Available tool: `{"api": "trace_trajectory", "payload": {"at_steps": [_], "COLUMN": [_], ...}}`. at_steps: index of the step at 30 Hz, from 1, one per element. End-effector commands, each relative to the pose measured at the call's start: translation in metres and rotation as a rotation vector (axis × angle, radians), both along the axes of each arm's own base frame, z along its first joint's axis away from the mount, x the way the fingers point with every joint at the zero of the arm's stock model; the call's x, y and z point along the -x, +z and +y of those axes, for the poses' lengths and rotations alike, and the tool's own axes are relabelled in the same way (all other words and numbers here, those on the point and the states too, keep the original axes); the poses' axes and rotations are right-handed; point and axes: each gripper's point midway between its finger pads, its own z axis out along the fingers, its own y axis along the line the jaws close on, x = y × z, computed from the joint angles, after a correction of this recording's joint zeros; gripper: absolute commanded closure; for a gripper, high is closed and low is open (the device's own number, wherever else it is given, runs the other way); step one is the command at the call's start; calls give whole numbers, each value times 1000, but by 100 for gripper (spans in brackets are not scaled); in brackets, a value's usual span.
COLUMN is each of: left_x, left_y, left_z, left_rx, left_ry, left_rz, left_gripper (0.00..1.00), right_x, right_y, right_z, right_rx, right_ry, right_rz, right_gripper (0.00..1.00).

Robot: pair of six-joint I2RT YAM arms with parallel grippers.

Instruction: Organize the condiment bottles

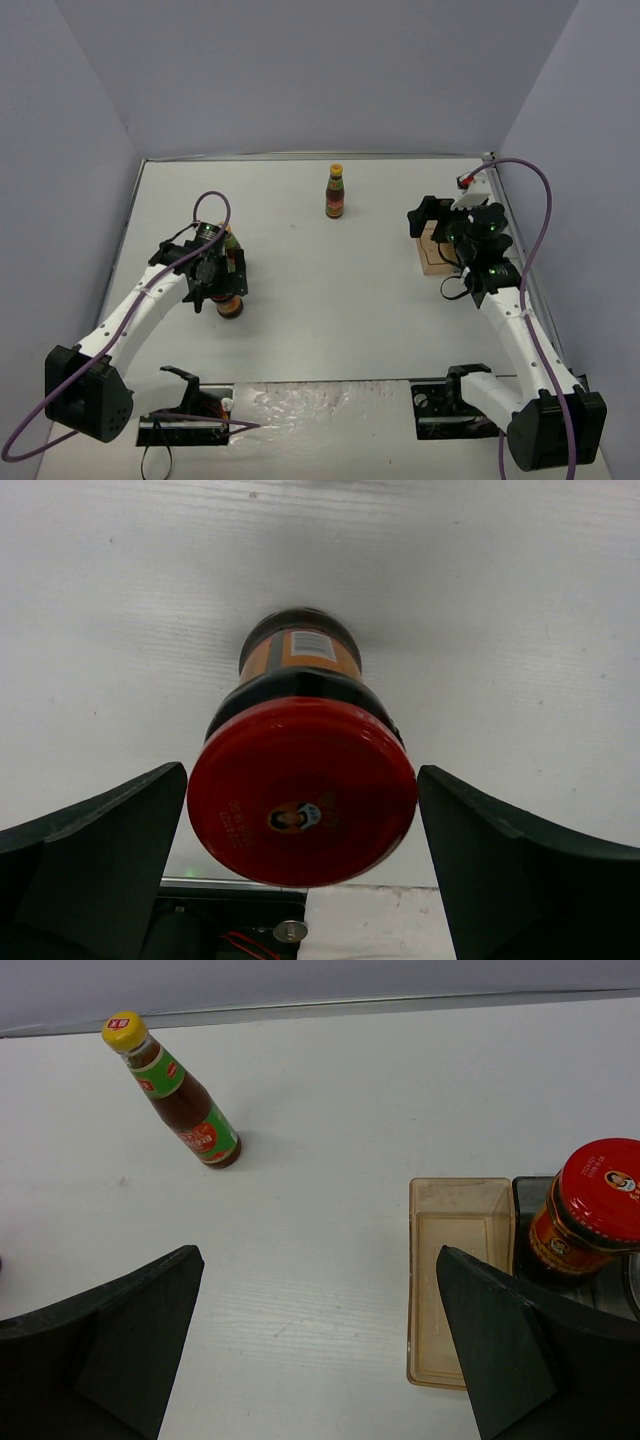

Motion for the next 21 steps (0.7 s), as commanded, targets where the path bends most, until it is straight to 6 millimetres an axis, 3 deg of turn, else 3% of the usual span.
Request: {"api": "trace_trajectory", "payload": {"at_steps": [1, 6, 8, 11, 14, 15, 21], "left_x": [-14, -22, -22, -21, -18, -16, -21], "left_y": [2, 3, 3, 7, 13, 16, 46], "left_z": [5, 5, 3, -4, -17, -24, -92], "left_rx": [-26, -34, -26, -2, 17, 30, 91], "left_ry": [53, 59, 59, 50, 23, 14, -142], "left_rz": [-56, -70, -66, -74, -91, -94, -150], "left_gripper": [3, 19, 32, 56, 93, 99, 100], "right_x": [-2, -1, -1, -1, 1, 2, 5], "right_y": [31, 30, 29, 30, 35, 36, 45], "right_z": [7, 8, 7, 7, 7, 7, 10], "right_rx": [-23, -27, -27, -27, -28, -28, -36], "right_ry": [27, 31, 28, 28, 24, 24, 41], "right_rz": [-118, -119, -117, -120, -129, -130, -137], "right_gripper": [0, 0, 0, 0, 0, 0, 0]}}
